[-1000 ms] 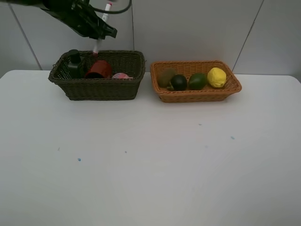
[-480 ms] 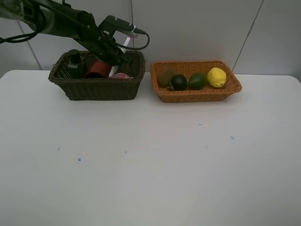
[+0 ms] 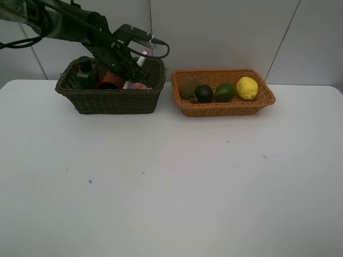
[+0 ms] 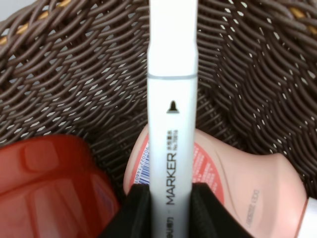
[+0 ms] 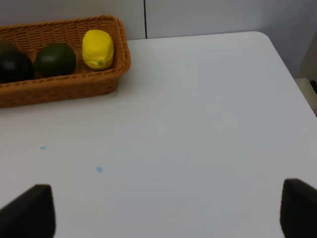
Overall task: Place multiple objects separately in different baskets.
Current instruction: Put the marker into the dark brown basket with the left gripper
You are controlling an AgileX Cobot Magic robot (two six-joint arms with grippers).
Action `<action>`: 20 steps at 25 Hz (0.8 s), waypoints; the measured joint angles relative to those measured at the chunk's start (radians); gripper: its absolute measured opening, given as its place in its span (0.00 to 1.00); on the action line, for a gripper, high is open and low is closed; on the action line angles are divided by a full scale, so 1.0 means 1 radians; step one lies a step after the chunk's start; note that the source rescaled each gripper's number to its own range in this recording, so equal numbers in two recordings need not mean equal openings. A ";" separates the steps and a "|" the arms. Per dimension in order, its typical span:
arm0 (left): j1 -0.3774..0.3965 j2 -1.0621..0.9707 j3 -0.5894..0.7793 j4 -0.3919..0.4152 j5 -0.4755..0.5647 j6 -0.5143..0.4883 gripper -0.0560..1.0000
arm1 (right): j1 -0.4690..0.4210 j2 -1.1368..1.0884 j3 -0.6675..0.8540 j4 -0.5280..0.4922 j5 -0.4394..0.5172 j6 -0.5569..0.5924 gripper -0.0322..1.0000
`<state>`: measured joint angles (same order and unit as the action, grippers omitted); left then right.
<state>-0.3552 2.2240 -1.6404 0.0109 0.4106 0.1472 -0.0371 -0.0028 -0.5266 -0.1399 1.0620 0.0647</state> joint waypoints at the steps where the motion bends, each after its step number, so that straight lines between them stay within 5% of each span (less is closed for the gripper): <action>1: 0.000 0.000 0.000 -0.002 0.001 0.000 0.08 | 0.000 0.000 0.000 0.000 0.000 0.000 0.99; 12: 0.000 0.000 0.000 -0.011 0.033 -0.018 0.13 | 0.000 0.000 0.000 0.000 0.000 0.000 0.99; 17: 0.000 0.000 0.000 -0.011 -0.010 -0.025 0.86 | 0.000 0.000 0.000 0.000 0.000 0.000 0.99; 20: -0.003 0.000 0.000 -0.011 -0.036 -0.026 0.98 | 0.000 0.000 0.000 0.000 0.000 0.000 0.99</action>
<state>-0.3582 2.2240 -1.6404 0.0000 0.3751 0.1216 -0.0371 -0.0028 -0.5266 -0.1399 1.0620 0.0647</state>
